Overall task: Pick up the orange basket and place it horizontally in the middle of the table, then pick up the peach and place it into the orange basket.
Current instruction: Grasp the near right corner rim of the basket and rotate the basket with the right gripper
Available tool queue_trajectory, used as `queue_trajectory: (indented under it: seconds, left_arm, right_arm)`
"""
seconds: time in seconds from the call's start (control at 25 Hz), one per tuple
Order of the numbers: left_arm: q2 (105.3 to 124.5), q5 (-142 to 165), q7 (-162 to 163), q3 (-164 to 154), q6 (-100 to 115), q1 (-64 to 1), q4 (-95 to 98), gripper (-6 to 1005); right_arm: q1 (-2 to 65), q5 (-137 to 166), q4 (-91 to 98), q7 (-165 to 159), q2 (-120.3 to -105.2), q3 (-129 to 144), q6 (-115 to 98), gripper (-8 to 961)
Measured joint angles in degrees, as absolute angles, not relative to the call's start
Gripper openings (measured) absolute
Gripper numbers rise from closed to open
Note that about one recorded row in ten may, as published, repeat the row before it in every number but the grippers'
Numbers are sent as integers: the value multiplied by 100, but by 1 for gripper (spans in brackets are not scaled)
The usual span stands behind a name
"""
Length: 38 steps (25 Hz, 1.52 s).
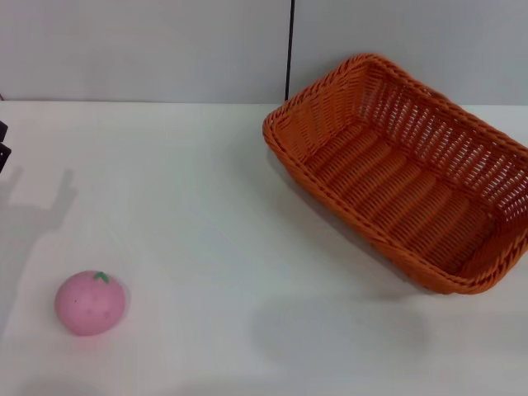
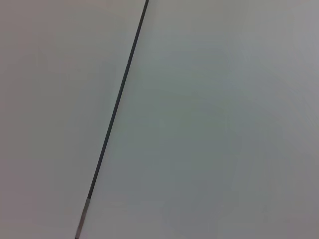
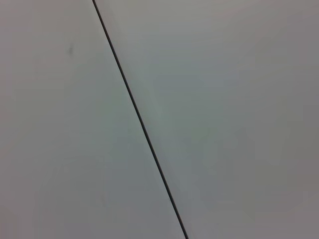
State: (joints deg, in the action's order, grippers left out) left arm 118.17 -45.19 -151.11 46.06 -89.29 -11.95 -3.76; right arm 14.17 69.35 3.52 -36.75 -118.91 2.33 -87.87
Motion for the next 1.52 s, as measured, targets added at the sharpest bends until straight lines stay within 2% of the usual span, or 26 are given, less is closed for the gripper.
queue_trajectory:
  seconds: [0.6, 0.76, 0.88, 0.92, 1.0, 1.04, 1.08, 1.12, 1.16, 1.2, 1.24, 1.28, 1.32, 1.36, 1.52]
  left_arm:
    - [11796, -4545, -15120, 4617, -8922, -1241, -364, 830]
    - [11794, -4524, -15121, 4617, -8864, -1373, -265, 830]
    - [11795, -4519, -15106, 4617, -8854, -1426, -227, 830]
    - [11795, -4525, -15106, 4616, -8844, -1446, -226, 830]
    - [11795, -4526, -15106, 4616, -8830, -1471, -226, 829]
    - [11795, -4519, -15106, 4614, -8813, -1520, -227, 829]
    - [11795, -4519, -15106, 4614, -8813, -1520, -227, 829]
    - [11795, -4513, -15106, 4614, -8809, -1557, -229, 829]
    - [11795, -4513, -15106, 4614, -8809, -1557, -229, 829]
    - [11795, -4513, -15106, 4614, -8808, -1568, -228, 829]
    - [11795, -4514, -15106, 4616, -8808, -1573, -228, 829]
    - [11795, -4515, -15106, 4618, -8807, -1574, -229, 829]
    - [11795, -4516, -15106, 4619, -8806, -1574, -228, 829]
    - [11795, -4515, -15106, 4619, -8806, -1574, -229, 828]
    - [11795, -4513, -15107, 4622, -8861, -1537, -256, 828]
  right_arm:
    - [1433, 7011, 645, -4045, -11870, 543, -8821, 830]
    - [1182, 7100, 1646, -5250, -11870, 1154, -8978, 830]
    - [984, 7579, 2865, -6791, -11869, 1445, -9014, 830]
    - [938, 8168, 3870, -7908, -11861, 1477, -9016, 830]
    - [948, 8562, 4357, -8483, -11851, 1473, -9015, 830]
    - [1060, 9347, 5307, -9519, -11781, 1471, -9019, 830]
    - [1060, 9347, 5307, -9519, -11781, 1471, -9019, 830]
    - [1245, 10152, 6053, -10438, -11667, 1476, -9108, 830]
    - [1245, 10152, 6053, -10438, -11667, 1476, -9108, 830]
    - [1526, 10979, 6546, -11250, -11484, 1459, -9331, 830]
    - [1526, 10979, 6546, -11250, -11484, 1459, -9331, 829]
    - [1711, 11374, 6703, -11597, -11380, 1448, -9501, 829]
    - [2083, 12053, 6833, -12076, -11186, 1419, -9831, 829]
    - [2083, 12053, 6833, -12076, -11186, 1419, -9831, 829]
    - [2969, 13261, 6854, -12655, -10866, 1583, -10558, 829]
